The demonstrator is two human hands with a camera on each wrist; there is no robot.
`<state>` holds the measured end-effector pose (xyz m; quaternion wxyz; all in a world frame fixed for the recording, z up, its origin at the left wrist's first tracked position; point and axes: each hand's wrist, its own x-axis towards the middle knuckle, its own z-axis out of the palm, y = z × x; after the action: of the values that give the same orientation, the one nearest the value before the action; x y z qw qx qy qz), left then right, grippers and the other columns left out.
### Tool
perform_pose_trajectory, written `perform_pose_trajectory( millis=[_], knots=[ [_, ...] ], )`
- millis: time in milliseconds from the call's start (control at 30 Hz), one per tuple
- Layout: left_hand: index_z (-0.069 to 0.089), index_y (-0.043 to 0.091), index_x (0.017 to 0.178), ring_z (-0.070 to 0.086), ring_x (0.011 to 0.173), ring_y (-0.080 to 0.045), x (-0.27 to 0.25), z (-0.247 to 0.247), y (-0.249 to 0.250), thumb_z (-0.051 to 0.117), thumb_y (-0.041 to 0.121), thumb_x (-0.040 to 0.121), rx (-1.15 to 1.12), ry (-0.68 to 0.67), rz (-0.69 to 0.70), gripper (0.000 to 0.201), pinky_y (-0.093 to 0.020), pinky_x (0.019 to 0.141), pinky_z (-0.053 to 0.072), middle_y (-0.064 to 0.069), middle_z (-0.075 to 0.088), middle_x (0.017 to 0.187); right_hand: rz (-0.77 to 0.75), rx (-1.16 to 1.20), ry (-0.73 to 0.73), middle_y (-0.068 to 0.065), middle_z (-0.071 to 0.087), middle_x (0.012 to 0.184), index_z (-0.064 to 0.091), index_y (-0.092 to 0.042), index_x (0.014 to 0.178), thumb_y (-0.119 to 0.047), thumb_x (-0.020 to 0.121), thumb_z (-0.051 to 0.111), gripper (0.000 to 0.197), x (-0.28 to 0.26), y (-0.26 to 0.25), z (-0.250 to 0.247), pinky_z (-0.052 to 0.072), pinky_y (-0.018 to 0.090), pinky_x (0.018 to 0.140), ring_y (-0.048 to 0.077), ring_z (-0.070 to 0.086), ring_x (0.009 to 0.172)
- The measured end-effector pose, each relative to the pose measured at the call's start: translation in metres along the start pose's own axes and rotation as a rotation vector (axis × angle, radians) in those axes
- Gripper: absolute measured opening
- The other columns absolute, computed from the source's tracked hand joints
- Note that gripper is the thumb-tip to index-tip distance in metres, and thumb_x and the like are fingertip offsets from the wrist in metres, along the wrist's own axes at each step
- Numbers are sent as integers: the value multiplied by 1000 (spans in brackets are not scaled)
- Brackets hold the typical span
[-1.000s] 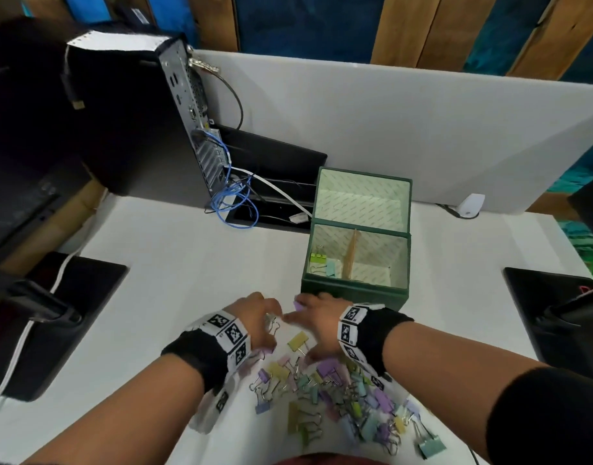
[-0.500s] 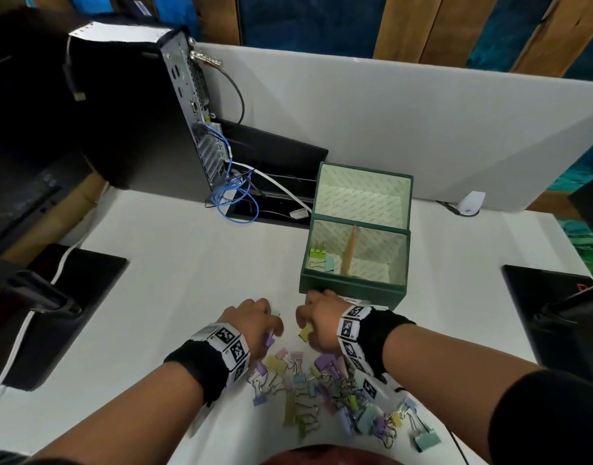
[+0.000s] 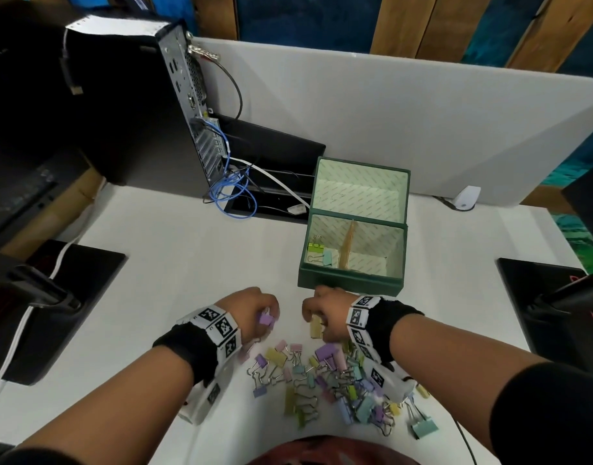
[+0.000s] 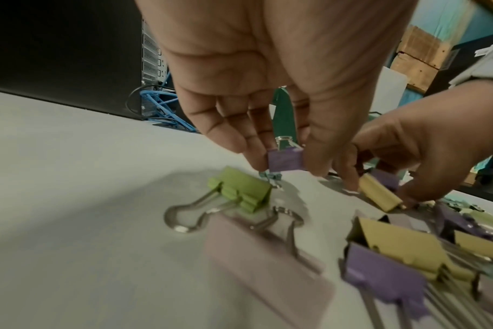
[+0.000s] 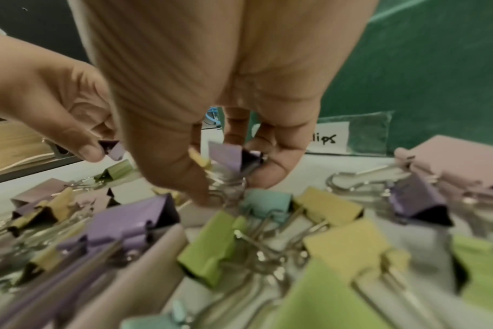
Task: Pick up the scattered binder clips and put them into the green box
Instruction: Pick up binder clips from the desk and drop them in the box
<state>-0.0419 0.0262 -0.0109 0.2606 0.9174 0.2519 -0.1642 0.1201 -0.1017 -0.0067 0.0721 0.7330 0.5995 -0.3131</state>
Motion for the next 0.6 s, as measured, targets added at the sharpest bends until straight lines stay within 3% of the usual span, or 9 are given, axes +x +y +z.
perform_pose_trajectory(
  millis=[100,300,467,533,600],
  knots=[
    [61,28,101,59,93,-20,0,0,-1,55,20,81,-5,6,5,22,-31,87,49,4,48,97,10,-22,-31,11,48,109,55,-18,111,-5,73,61,41,-2,0,-3,49,38,75,26,50,89],
    [61,28,103,52,85,-15,1,-1,1,60,21,80,-64,15,16,24,-25,82,45,3,51,98,17,26,-30,8,51,97,52,-16,92,-5,67,66,31,-7,2,-2,50,38,74,31,55,92],
    [58,36,80,51,65,-12,3,-26,11,67,15,76,-349,127,52,23,-25,73,44,8,53,82,37,308,127,6,58,87,54,-20,91,-9,75,67,23,-25,-2,-33,40,27,66,17,48,74],
    [57,38,76,50,64,-13,7,-40,20,69,16,77,-457,169,79,25,-26,71,43,6,55,78,75,451,196,0,55,83,53,-23,91,-10,78,67,23,-31,-1,-55,42,24,63,14,49,70],
    [60,36,76,51,65,-13,12,-55,30,70,20,78,-570,209,104,19,-27,70,42,5,55,72,151,581,298,-1,60,90,56,-24,99,-14,82,65,22,-32,4,-76,44,15,56,11,55,68]
  ],
)
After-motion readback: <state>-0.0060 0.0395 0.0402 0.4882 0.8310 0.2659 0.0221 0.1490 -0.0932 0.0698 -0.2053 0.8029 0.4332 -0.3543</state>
